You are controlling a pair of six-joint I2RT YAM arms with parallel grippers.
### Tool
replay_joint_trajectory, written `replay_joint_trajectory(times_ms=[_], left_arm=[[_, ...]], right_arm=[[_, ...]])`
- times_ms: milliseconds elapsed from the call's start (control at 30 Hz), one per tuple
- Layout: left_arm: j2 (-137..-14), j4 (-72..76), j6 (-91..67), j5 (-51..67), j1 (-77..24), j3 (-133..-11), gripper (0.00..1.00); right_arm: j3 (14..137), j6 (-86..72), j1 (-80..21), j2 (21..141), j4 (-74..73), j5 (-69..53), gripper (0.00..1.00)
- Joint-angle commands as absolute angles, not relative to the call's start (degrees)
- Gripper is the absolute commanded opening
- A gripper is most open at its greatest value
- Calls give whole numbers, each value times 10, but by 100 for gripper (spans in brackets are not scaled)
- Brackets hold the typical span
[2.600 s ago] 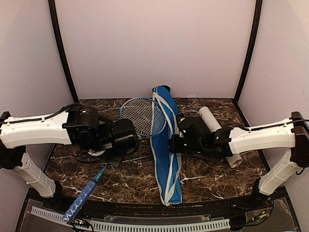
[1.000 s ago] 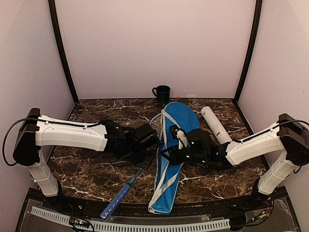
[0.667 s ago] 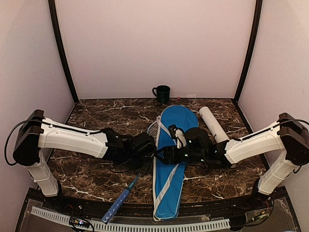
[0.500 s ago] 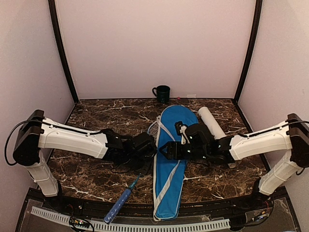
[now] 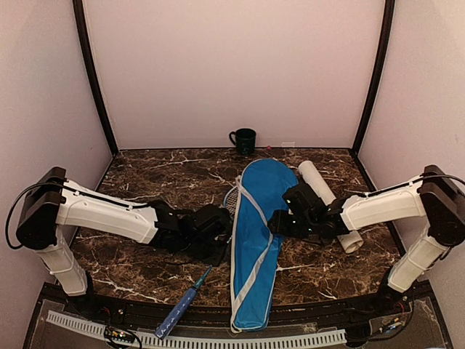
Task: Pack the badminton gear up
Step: Pick up the racket bag from the center of the board.
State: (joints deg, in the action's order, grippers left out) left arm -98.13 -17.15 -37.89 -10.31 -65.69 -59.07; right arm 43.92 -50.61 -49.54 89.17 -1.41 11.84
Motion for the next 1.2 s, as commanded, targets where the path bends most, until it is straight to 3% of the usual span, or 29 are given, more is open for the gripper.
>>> replay_joint_trajectory(times_ms=[0, 100, 267, 400, 633, 1167], left_arm=[[-940, -124, -351, -80, -653, -574, 0], [-934, -101, -340, -62, -649, -562, 0], [-929, -68, -318, -35, -641, -546, 0], [-927, -42, -308, -18, -630, -531, 0], [-927, 18, -290, 13, -609, -512, 0], [-928, 102, -256, 68, -578, -484, 0]], right_arm=[[452, -511, -491, 933, -12, 118, 60], [451, -507, -490, 951, 5, 108, 55], [443, -480, -489, 973, 52, 75, 23], [431, -463, -489, 972, 76, 57, 10], [402, -411, -489, 963, 162, -17, 0], [379, -336, -489, 963, 269, -139, 0]])
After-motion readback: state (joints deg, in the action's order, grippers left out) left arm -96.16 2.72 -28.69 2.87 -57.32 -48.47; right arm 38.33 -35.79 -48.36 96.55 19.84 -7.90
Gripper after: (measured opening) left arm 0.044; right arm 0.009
